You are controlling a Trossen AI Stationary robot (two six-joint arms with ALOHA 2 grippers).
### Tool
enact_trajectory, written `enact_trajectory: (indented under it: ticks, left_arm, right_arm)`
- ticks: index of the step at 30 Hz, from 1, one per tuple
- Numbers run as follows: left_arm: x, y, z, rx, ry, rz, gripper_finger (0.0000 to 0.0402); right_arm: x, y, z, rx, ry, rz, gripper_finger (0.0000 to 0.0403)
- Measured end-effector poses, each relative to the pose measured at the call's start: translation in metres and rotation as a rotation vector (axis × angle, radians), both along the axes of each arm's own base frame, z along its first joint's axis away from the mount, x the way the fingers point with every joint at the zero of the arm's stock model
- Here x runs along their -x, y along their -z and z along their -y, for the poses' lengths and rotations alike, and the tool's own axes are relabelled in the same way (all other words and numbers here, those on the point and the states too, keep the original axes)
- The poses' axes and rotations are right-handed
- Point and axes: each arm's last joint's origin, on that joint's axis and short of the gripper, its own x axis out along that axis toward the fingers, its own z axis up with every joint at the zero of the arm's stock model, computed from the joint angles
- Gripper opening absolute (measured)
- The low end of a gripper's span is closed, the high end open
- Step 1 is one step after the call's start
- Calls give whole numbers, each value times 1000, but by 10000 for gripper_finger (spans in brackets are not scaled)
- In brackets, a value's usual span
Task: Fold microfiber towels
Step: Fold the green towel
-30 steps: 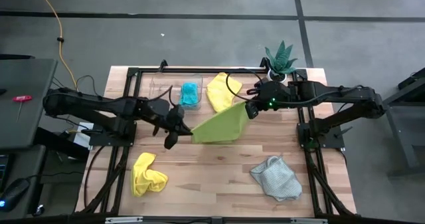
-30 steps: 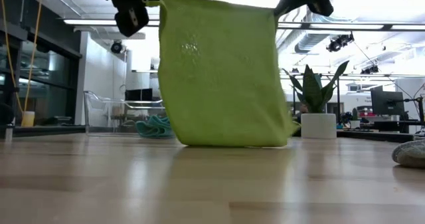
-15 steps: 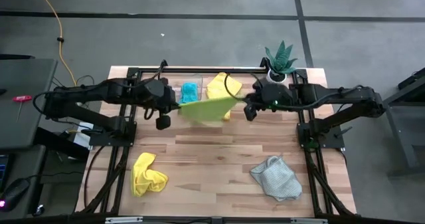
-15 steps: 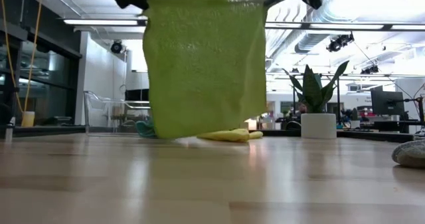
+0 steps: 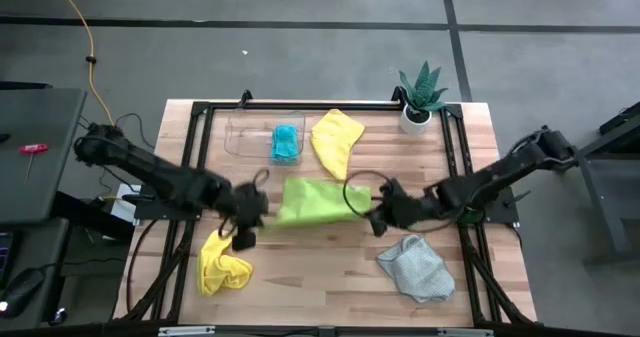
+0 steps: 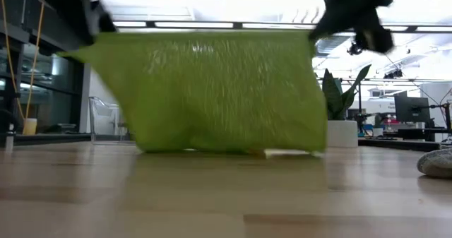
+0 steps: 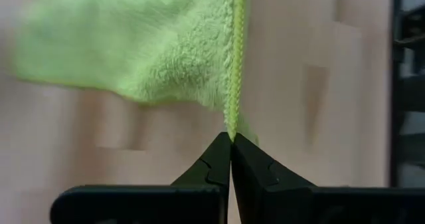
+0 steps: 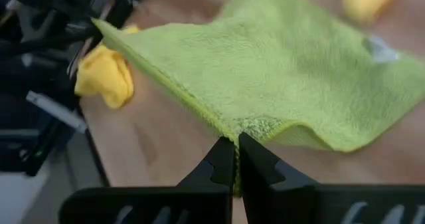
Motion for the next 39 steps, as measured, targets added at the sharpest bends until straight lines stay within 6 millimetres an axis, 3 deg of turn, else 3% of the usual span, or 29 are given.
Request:
enact_trajectory:
  ticks: [7, 13, 16, 29, 39]
  left_arm:
    - [-12, 51, 55, 193, -29, 23, 0]
    - [-17, 66, 71, 240, 12, -26, 0]
    - [-22, 64, 62, 220, 18, -6, 0]
    - [-34, 61, -12, -57, -68, 15, 0]
    - [-34, 63, -41, -250, -170, -11, 0]
  right_arm:
    - [1, 48, -37, -255, -62, 5, 0]
    - [-8, 65, -55, -425, -64, -108, 0]
    - [-9, 65, -47, -422, -17, -123, 0]
    - [-11, 79, 7, -269, 331, -236, 0]
    - [-15, 79, 25, -239, 432, -211, 0]
